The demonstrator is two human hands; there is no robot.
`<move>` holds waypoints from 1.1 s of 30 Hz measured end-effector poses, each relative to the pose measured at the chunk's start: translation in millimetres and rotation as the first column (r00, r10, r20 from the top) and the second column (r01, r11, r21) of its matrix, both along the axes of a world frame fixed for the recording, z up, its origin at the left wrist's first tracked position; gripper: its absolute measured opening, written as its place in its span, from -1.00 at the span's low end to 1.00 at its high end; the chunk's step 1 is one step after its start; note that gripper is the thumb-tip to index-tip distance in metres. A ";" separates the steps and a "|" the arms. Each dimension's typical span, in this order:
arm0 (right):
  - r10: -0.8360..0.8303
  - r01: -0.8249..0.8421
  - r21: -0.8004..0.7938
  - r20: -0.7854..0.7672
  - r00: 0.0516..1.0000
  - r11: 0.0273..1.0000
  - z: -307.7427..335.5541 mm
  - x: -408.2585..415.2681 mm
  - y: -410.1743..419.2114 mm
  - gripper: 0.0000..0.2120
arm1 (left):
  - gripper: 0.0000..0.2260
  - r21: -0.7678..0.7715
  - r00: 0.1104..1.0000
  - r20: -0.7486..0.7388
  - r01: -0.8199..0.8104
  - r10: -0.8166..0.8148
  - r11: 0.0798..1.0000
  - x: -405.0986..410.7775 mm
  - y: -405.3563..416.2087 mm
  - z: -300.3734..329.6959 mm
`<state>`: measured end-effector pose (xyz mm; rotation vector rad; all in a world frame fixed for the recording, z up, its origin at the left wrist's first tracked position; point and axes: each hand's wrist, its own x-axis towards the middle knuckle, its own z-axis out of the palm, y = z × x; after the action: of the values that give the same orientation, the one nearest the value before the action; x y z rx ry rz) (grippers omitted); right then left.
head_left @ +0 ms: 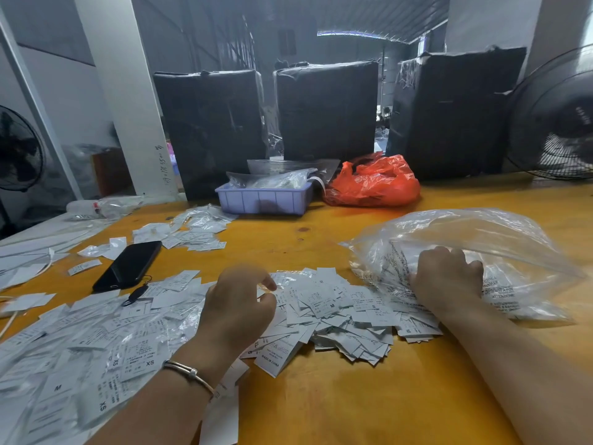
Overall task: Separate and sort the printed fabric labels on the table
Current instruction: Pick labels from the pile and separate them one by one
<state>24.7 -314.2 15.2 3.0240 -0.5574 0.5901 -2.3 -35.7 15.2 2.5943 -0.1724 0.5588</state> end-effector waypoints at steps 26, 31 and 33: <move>0.064 -0.599 0.628 0.662 0.747 0.496 9.8 -10.6 16.1 -0.77 | -0.87 -0.076 0.991 0.008 0.130 -0.130 0.989 -2.7 -4.7 0.3; 0.358 -0.451 0.872 0.489 0.795 -0.191 17.5 -21.0 34.0 -0.95 | -0.78 -0.208 0.950 0.034 0.312 -0.311 0.927 -4.6 -8.0 1.6; 0.496 -0.374 0.891 0.455 0.740 -0.259 17.3 -24.4 41.9 -0.87 | -0.57 -0.276 0.917 -0.005 0.382 -0.398 0.882 -6.9 -9.5 3.2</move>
<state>0.3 -272.3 32.5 4.7359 0.7487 -0.3685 -9.2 -45.3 18.4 2.2220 -0.5466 0.3263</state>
